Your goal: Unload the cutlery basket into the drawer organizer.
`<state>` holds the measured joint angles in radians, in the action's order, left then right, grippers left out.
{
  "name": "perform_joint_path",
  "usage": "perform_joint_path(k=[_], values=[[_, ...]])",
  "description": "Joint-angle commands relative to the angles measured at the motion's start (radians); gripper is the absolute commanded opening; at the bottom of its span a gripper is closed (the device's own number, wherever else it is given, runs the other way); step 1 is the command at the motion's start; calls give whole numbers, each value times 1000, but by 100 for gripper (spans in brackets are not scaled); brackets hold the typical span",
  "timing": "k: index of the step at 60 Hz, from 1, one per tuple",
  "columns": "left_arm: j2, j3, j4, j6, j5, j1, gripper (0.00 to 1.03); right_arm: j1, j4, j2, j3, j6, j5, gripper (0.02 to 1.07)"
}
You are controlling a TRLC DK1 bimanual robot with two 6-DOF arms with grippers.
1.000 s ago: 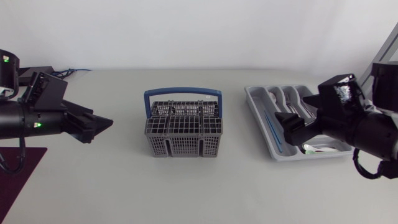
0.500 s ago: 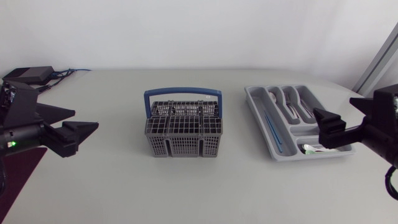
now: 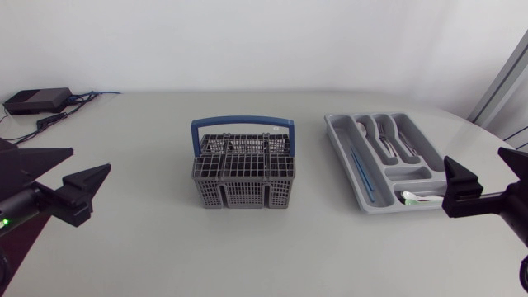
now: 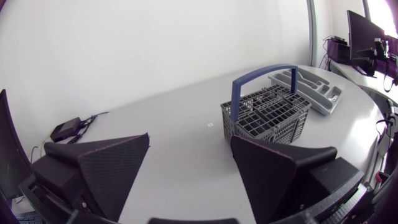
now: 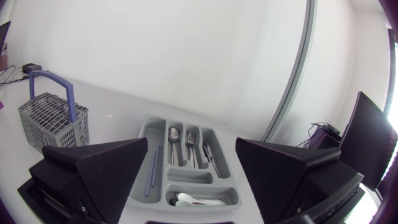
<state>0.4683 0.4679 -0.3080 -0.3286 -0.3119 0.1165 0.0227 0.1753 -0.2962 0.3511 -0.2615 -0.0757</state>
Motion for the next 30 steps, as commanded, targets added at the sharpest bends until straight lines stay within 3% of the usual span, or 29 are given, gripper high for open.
perform_joint_path(k=[1, 30], values=[[-46, -60, 30, 46, 22, -6, 99, 5, -24, 30, -51, 22, 3, 103], [-295, -301, 194, 213, 193, -71, 99, -11, -113, 187, -228, 163, 46, 103]])
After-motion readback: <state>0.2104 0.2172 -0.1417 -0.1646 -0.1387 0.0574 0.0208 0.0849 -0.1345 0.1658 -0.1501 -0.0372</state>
